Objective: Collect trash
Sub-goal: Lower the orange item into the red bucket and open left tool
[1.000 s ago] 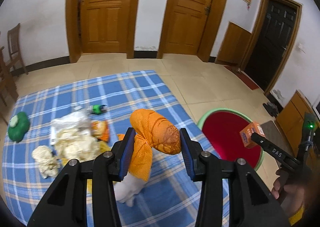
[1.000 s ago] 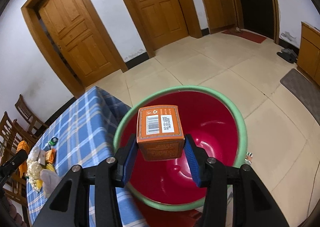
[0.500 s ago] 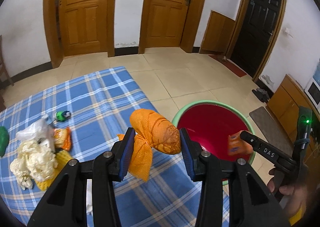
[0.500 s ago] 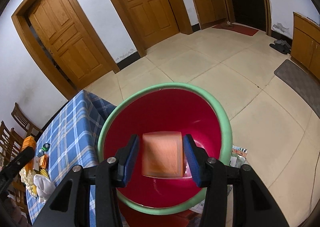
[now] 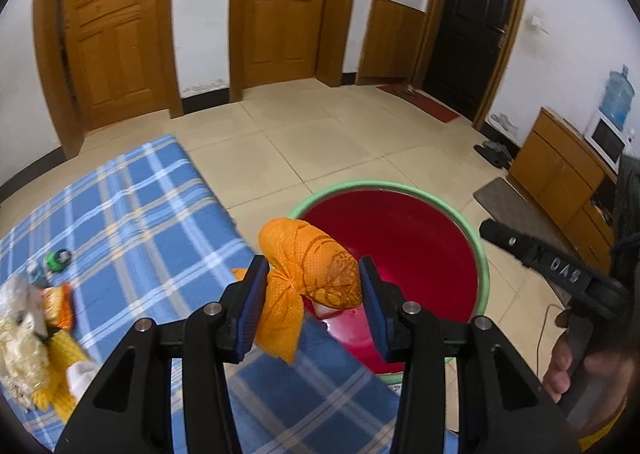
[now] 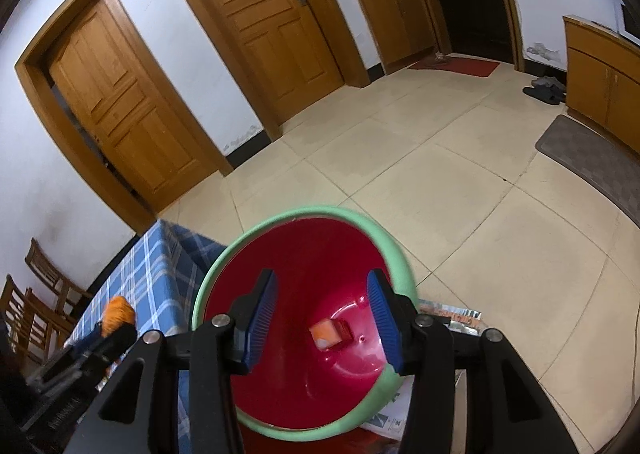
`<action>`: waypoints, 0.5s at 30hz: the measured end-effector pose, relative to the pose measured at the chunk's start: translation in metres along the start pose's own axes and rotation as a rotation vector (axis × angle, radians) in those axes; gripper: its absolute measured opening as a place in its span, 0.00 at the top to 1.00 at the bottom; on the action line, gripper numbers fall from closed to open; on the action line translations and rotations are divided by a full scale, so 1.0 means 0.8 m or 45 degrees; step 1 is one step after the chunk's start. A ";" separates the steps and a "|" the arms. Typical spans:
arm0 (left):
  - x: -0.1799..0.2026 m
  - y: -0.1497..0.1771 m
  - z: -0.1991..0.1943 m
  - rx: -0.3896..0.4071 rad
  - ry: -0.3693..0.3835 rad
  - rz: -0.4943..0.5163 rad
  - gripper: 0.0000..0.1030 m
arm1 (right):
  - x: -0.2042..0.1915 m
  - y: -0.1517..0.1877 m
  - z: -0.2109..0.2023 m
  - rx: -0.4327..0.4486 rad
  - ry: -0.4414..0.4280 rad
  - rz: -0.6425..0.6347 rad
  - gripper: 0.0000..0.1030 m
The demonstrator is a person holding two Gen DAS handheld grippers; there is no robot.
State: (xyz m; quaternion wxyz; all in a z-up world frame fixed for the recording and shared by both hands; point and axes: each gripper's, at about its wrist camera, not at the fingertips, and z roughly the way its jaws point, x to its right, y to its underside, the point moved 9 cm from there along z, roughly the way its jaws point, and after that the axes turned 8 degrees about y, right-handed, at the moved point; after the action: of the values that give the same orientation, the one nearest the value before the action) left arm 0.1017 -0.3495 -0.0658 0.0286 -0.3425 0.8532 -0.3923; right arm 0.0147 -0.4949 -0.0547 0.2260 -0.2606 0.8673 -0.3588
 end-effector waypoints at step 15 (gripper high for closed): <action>0.031 0.008 0.019 -0.061 0.048 0.006 0.38 | 0.017 -0.014 -0.010 0.029 -0.010 0.046 0.51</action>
State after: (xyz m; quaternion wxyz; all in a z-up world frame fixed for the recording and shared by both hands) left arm 0.0843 -0.3714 -0.0751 0.0051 -0.3337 0.8636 -0.3779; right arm 0.0033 -0.5062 -0.0441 0.2388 -0.2438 0.8668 -0.3637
